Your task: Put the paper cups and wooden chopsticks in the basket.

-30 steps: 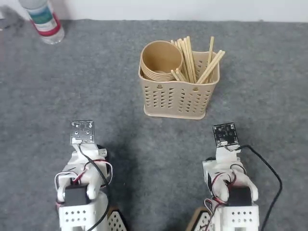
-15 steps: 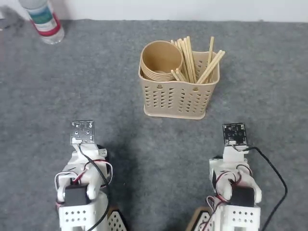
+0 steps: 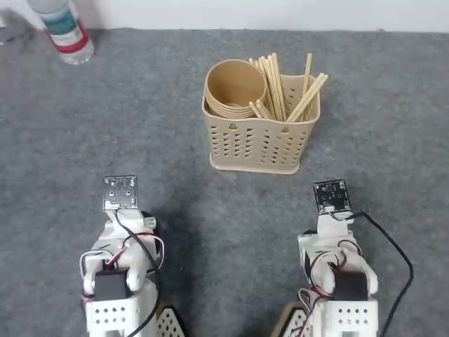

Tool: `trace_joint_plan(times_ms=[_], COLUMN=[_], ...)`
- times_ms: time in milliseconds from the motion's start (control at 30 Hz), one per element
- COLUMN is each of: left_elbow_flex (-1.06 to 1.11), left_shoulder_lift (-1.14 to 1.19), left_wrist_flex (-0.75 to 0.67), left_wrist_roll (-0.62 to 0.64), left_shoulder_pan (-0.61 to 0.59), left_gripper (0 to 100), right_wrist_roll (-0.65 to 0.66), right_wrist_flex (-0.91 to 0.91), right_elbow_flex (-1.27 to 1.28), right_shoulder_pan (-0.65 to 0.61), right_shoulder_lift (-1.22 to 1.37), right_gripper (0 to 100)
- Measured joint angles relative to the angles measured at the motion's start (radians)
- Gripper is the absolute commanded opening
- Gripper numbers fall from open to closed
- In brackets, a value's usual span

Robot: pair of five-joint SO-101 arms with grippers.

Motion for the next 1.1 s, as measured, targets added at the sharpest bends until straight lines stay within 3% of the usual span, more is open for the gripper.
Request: trace_joint_plan(times_ms=[433, 700, 1100], left_elbow_flex=[0.0, 0.0, 0.0], left_shoulder_lift=[0.0, 0.0, 0.0], left_wrist_flex=[0.0, 0.0, 0.0], left_wrist_roll=[0.0, 0.0, 0.0], left_shoulder_pan=[0.0, 0.0, 0.0], left_gripper=[1, 1, 1], right_wrist_roll=[0.0, -0.097, -0.077], right_wrist_flex=[0.0, 0.0, 0.0], right_elbow_flex=[0.0, 0.0, 0.0], right_shoulder_pan=[0.0, 0.0, -0.012], right_shoulder_lift=[0.0, 0.0, 0.0], right_gripper=[0.8, 0.8, 0.9])
